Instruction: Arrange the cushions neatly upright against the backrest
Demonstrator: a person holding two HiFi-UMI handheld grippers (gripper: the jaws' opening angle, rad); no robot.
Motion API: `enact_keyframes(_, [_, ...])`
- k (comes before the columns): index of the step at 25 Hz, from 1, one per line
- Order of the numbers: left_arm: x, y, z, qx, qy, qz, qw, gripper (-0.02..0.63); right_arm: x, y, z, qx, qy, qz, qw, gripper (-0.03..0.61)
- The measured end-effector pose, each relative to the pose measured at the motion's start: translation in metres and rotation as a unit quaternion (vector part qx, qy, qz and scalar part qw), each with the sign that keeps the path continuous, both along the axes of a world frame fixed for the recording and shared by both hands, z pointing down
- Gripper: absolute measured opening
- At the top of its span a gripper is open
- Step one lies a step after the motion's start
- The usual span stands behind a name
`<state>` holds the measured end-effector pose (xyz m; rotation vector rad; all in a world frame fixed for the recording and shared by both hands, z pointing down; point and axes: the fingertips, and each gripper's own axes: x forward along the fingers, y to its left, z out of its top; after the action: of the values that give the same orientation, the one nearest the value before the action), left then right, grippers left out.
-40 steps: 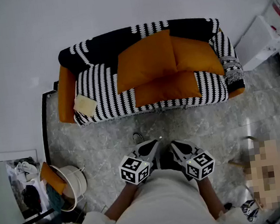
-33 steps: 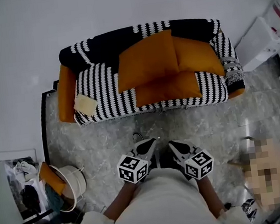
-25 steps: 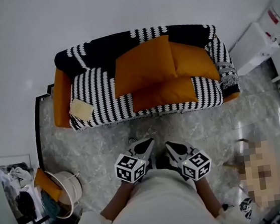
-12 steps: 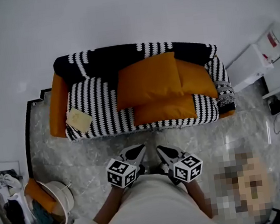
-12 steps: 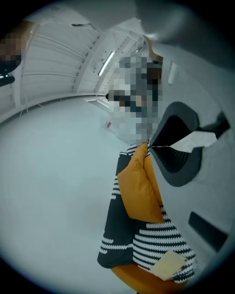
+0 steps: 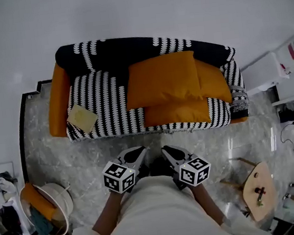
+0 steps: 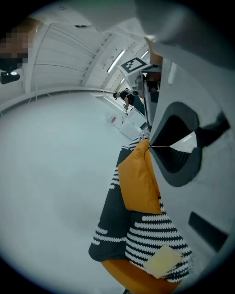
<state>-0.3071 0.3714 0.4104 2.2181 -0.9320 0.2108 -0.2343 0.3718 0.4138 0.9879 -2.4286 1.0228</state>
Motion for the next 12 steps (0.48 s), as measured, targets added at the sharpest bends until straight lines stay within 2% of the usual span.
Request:
enact_keyframes(3, [-0.007, -0.002, 0.020, -0.030, -0.003, -0.004, 0.9995, 0.014, 0.011, -0.004, 0.008, -0.019, 0.005, 0.013, 1.000, 0.016])
enact_keyframes(5, [-0.009, -0.008, 0.029, -0.043, -0.006, -0.007, 0.9991, 0.014, 0.021, -0.012, 0.014, -0.030, 0.007, 0.025, 0.999, 0.085])
enact_keyframes(12, [-0.004, -0.061, 0.028, -0.045, -0.027, -0.002, 0.9986, 0.014, 0.025, -0.085, 0.033, -0.035, -0.009, 0.029, 0.999, 0.098])
